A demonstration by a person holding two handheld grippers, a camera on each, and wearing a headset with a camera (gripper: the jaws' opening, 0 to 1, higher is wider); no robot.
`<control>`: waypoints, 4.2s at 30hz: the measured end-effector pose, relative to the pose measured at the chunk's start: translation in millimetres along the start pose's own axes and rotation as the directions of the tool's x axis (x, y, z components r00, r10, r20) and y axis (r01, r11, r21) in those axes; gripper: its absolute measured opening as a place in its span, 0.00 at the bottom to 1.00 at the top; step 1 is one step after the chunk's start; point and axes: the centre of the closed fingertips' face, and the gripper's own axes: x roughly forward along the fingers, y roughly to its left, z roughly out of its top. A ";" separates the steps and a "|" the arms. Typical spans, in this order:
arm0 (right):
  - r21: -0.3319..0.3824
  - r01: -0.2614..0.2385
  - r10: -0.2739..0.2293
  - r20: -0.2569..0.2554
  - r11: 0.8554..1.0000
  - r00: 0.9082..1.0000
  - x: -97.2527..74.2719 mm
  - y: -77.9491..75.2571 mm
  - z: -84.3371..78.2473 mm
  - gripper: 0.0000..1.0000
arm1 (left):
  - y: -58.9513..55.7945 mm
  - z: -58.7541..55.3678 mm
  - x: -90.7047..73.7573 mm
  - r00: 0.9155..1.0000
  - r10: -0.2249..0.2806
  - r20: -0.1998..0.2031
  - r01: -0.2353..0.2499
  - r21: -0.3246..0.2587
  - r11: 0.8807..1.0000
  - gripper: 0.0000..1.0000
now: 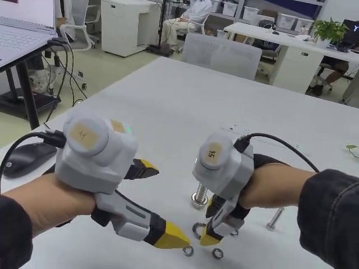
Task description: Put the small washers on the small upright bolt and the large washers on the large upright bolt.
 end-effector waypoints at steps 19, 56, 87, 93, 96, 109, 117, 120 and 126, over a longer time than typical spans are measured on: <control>-0.024 -0.005 0.004 -0.029 1.000 1.000 7.3 -0.9 0.2 0.34 | -2.5 -1.8 1.0 1.000 -0.007 -0.006 0.007 -0.001 1.000 0.89; -0.022 0.000 -0.001 -0.041 1.000 0.999 6.5 -2.9 0.9 0.27 | -0.7 -0.1 1.4 1.000 -0.012 -0.001 0.012 -0.003 1.000 0.87; -0.016 0.003 -0.004 -0.048 1.000 0.999 7.1 -3.3 1.4 0.24 | -3.1 -4.4 2.4 1.000 -0.017 -0.016 0.017 -0.002 1.000 0.86; -0.019 0.003 -0.004 -0.052 1.000 0.999 7.3 -3.1 1.1 0.23 | -3.1 -4.1 2.2 1.000 -0.018 -0.014 0.018 -0.002 1.000 0.86; -0.019 0.002 -0.003 -0.054 1.000 0.999 7.3 -3.1 0.7 0.23 | -3.3 -4.6 2.5 1.000 -0.021 -0.015 0.021 -0.002 1.000 0.86; -0.019 0.001 -0.002 -0.043 1.000 0.999 7.7 -4.2 0.3 0.22 | -4.4 -5.2 4.0 0.999 -0.023 -0.021 0.023 -0.001 1.000 0.86; -0.014 0.003 -0.003 -0.034 1.000 0.999 7.6 -4.0 0.1 0.22 | -3.5 -5.0 3.9 1.000 -0.019 -0.022 0.019 -0.002 1.000 0.86; -0.013 0.003 -0.004 -0.033 1.000 0.999 7.6 -4.0 0.1 0.22 | -3.5 -5.6 3.9 1.000 -0.019 -0.024 0.019 -0.001 1.000 0.86; -0.008 0.005 -0.005 -0.025 1.000 1.000 7.5 -3.9 0.4 0.22 | -2.7 -5.3 3.3 1.000 -0.017 -0.022 0.017 -0.001 1.000 0.86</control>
